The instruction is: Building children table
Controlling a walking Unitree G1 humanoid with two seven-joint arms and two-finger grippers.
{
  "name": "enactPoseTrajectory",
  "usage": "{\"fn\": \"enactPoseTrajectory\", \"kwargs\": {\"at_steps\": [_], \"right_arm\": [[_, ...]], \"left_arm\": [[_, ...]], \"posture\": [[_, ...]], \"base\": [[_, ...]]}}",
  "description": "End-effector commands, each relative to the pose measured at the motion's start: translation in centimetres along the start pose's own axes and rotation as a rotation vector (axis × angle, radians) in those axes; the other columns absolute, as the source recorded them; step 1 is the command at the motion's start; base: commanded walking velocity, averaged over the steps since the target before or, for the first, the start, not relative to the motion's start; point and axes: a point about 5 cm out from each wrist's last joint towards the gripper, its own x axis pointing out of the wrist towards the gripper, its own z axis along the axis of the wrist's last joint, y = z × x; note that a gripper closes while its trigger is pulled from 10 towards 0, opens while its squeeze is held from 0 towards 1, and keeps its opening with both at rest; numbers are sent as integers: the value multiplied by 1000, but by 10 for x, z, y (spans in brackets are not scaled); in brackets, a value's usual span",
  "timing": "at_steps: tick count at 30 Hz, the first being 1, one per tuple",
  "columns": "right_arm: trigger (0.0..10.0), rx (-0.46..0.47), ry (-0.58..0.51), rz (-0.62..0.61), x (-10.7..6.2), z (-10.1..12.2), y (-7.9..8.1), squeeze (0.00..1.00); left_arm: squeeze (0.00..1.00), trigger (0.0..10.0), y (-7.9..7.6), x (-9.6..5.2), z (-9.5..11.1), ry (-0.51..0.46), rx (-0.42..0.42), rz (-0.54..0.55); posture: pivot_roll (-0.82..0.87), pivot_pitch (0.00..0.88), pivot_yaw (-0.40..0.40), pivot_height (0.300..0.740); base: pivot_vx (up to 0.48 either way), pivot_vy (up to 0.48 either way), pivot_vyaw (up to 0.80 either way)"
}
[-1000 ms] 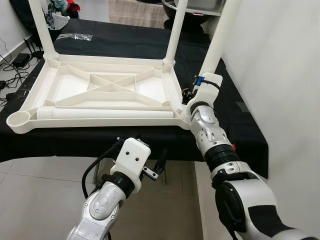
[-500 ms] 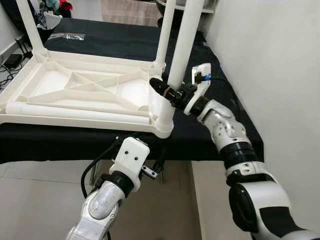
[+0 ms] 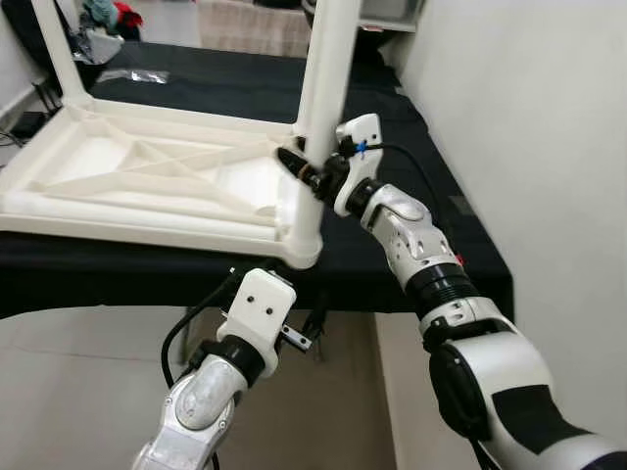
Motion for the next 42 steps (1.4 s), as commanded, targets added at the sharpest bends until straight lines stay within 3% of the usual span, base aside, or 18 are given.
{"fn": "enactPoseTrajectory", "kwargs": {"at_steps": [1,4,7,12,16,17,18,19,22,23,24,26,28,30,36,38,40,42], "right_arm": [[0,15,85,-203,-10,-17,-23,0],[0,24,135,-550,-24,-21,-53,0],[0,29,137,-604,-28,-21,-57,0],[0,89,139,-929,-42,-26,-73,0],[0,96,136,-938,-40,-26,-69,0],[10000,96,132,-921,-36,-26,-64,0],[10000,96,132,-921,-36,-26,-64,0],[10000,95,107,-854,-29,-24,-54,1000],[10000,72,32,-734,-20,-17,-39,1000],[10000,58,-14,-638,-15,-13,-32,0],[10000,58,-14,-638,-15,-13,-32,0],[10000,98,-50,-395,-7,-9,-17,0],[10000,112,-52,-307,-5,-9,-12,0],[10000,160,-31,-67,-5,-9,-2,0],[10000,156,-15,502,-28,-3,14,0],[10000,156,-15,502,-28,-3,14,0],[10000,156,-3,672,-37,-3,19,0],[10000,149,4,735,-39,-2,21,0]], "left_arm": [[0,10000,-1,-2,-1,3,8,-1],[0,10000,-1,-1,-1,1,9,-2],[0,10000,-1,-1,-1,1,10,-2],[0,10000,-1,-1,-1,2,12,0],[0,10000,-1,-1,-1,2,12,0],[0,10000,-1,-1,-1,2,12,0],[0,10000,-1,-1,-1,2,12,0],[0,10000,-1,-1,-1,2,11,0],[0,10000,-2,-1,-1,3,11,-1],[0,10000,-1,-1,-1,4,11,0],[0,10000,-1,-1,-1,4,11,0],[0,10000,-1,-1,-2,5,11,1],[0,10000,-1,-2,-2,5,11,0],[0,10000,-2,-2,-2,5,10,-4],[0,10000,-4,-1,-2,1,5,-9],[0,10000,-4,-1,-2,1,5,-9],[0,10000,-4,-1,-1,0,5,-11],[0,10000,-4,-1,-1,-1,5,-11]], "posture": [[117,152,-156,740],[116,154,-156,740],[116,154,-156,740],[115,152,-157,740],[114,153,-157,740],[115,152,-159,740],[115,152,-159,740],[114,153,-158,740],[116,153,-161,740],[118,152,-161,740],[118,152,-161,740],[116,151,-160,740],[116,151,-160,740],[115,147,-160,740],[115,137,-160,740],[115,137,-160,740],[117,136,-160,740],[119,135,-162,740]], "base": [[0,0,0],[0,0,0],[0,0,0],[0,0,0],[0,0,0],[0,0,0],[0,0,0],[0,0,0],[0,0,0],[0,0,0],[0,0,0],[0,0,0],[0,0,0],[0,0,0],[0,0,0],[0,0,0],[0,0,0],[0,0,0]]}}
